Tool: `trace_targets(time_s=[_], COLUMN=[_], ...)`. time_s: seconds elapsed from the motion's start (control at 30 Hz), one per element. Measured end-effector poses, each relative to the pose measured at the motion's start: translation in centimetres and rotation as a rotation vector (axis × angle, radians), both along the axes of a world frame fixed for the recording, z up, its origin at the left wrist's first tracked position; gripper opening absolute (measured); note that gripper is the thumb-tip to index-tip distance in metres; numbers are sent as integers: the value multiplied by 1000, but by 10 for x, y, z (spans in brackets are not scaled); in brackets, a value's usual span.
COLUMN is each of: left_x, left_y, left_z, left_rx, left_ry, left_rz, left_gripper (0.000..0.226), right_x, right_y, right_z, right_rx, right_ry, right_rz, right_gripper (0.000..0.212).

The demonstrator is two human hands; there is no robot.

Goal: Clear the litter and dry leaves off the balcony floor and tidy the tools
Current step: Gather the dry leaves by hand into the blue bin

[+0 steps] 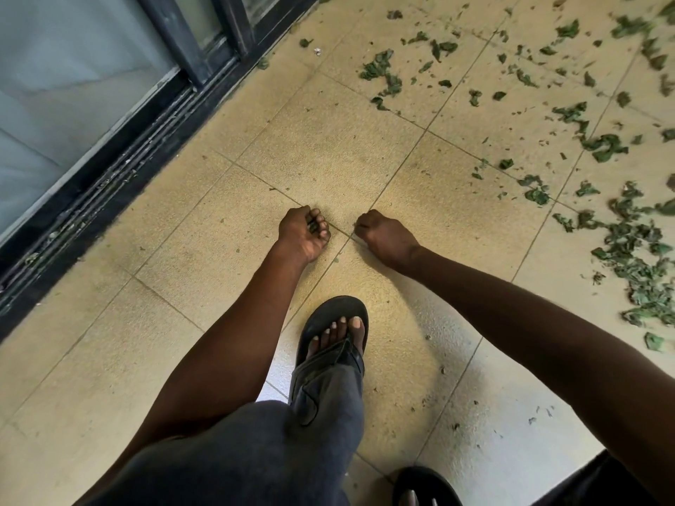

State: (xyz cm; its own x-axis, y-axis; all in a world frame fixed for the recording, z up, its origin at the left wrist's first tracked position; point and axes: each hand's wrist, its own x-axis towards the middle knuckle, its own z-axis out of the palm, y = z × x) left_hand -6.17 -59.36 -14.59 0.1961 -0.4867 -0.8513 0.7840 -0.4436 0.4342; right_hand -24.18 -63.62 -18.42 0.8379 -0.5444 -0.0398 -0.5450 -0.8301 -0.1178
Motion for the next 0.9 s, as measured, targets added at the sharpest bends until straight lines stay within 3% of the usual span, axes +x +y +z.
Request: trace_targets(time_s=[0.17, 0.23, 0.37, 0.43, 0.47, 0.63, 0.8, 0.9], left_x=[-10, -16, -30, -40, -46, -79, -130, -176], left_y=[-1, -2, -12, -24, -33, -85, -137, -170], left_z=[0, 2, 12, 24, 33, 97, 175, 214], left_rx=[22, 17, 6, -1, -14, -168, -271, -354], left_ry=[-15, -17, -16, -49, -59, -97, -219, -237], left_rz=[-53, -78, -119, -169, -200, -325, -556, -779], left_gripper=[29, 30, 31, 33, 34, 35, 47, 40], right_x=[-1, -2, 0, 2, 4, -1, -60, -120], right_y=[5, -1, -26, -36, -40, -60, -81, -90], right_z=[8, 9, 39, 68, 86, 167, 251, 296], right_rx=[-84, -13, 650, 861, 879, 565, 482, 452], right_ry=[62, 25, -467, -730, -756, -470, -514, -759], right_rz=[68, -79, -791, -844, -799, -647, -700, -838], right_gripper=[14, 21, 24, 19, 18, 19, 25, 28])
